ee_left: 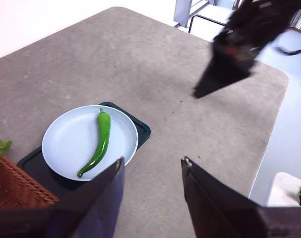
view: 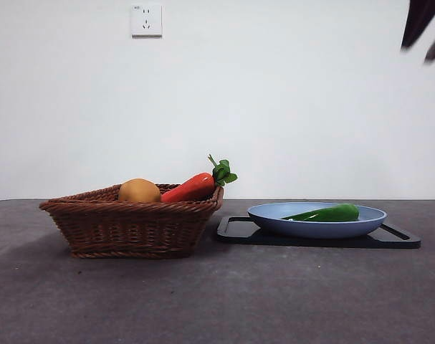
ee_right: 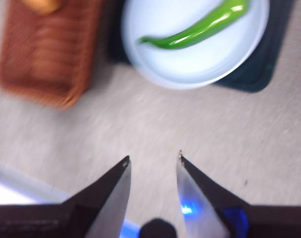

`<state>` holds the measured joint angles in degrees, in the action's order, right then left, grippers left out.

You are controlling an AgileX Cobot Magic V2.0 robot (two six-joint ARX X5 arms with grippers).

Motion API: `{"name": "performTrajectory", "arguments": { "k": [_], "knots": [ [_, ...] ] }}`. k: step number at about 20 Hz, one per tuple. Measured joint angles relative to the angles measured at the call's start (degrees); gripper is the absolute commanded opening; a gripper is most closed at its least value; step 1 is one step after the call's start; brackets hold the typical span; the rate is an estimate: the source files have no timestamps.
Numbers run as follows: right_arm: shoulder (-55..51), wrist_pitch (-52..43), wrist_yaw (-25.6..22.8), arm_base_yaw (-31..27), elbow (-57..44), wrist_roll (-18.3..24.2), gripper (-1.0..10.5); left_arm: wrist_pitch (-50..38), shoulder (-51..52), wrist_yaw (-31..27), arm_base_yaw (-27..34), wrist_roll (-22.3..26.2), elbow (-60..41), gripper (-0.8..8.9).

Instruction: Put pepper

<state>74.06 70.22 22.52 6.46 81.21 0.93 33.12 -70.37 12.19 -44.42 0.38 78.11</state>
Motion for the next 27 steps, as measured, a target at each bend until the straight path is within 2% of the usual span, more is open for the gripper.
{"name": "performTrajectory", "arguments": {
  "k": [4,7,8,12,27],
  "knots": [
    [-8.26,5.07,0.0,5.35,0.0,0.72,1.6,1.11,0.0,0.0,0.0,0.0,0.0,1.95],
    [-11.74,7.41,0.02,7.58,0.04,1.81,0.2,2.32,0.0,0.0,0.02,0.0,0.0,0.35],
    [-12.33,7.43,0.04,7.82,0.04,2.67,0.1,2.38,0.0,0.0,0.0,0.0,0.0,0.06],
    [-12.92,7.43,1.36,7.82,0.04,4.31,0.1,3.37,0.0,-0.02,0.0,-0.02,0.0,0.07],
    [-12.92,7.43,1.38,7.78,0.04,3.54,0.1,1.51,0.0,-0.26,0.02,0.15,0.0,0.08]
  ]
}}
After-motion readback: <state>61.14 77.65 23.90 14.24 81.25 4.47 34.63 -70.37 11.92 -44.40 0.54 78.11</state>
